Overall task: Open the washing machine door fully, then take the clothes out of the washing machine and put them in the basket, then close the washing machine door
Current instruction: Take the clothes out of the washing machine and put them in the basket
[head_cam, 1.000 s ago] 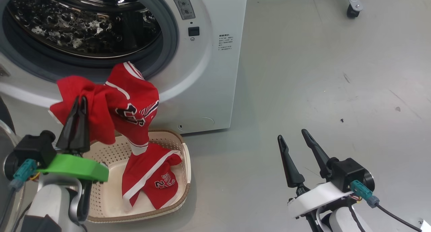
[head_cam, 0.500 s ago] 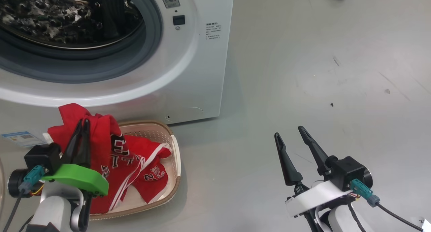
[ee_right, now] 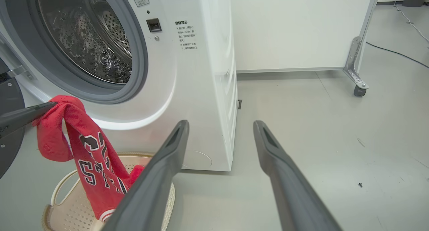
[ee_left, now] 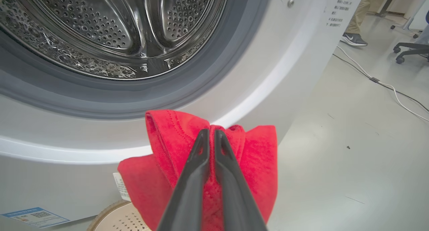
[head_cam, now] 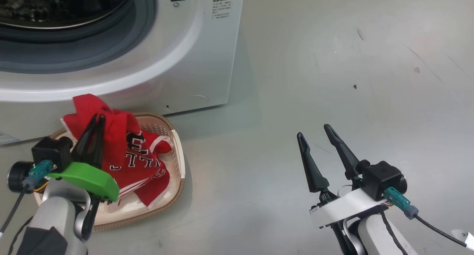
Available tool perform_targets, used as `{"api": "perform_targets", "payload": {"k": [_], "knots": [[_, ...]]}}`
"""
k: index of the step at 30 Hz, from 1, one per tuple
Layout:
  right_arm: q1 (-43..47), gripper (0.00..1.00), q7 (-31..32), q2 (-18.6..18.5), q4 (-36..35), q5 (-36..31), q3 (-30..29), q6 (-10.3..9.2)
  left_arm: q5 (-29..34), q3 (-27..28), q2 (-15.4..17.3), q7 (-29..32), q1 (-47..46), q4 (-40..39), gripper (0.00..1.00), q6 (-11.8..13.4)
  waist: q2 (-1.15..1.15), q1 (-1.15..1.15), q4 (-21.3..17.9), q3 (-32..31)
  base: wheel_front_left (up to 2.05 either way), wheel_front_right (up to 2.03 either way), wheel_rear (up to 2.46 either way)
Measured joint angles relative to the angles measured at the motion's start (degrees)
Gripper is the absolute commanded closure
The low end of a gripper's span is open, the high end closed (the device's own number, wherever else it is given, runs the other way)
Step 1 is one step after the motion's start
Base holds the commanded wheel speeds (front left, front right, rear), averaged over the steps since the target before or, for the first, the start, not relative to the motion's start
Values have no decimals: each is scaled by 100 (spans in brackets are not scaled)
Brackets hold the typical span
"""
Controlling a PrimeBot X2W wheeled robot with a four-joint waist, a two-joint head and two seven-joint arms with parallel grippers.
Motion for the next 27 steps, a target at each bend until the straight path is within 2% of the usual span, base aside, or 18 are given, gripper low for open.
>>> {"api": "perform_targets", "payload": {"k": [7, 15, 27], "knots": [[-68, 0, 0, 1, -7, 0, 66, -2, 27, 113, 121, 265, -13, 589, 100, -5, 0, 0, -134, 226, 0, 0, 0], [-157, 0, 0, 1, -19, -11, 90, -54, -281, 504, 137, 606, -164, 1334, 100, 231, 0, 0, -261, 503, 0, 0, 0], [-210, 0, 0, 3, -186, -63, 134, -157, -645, 1053, 341, 904, -901, 1971, 100, 509, 0, 0, -390, 1080, 0, 0, 0]]}}
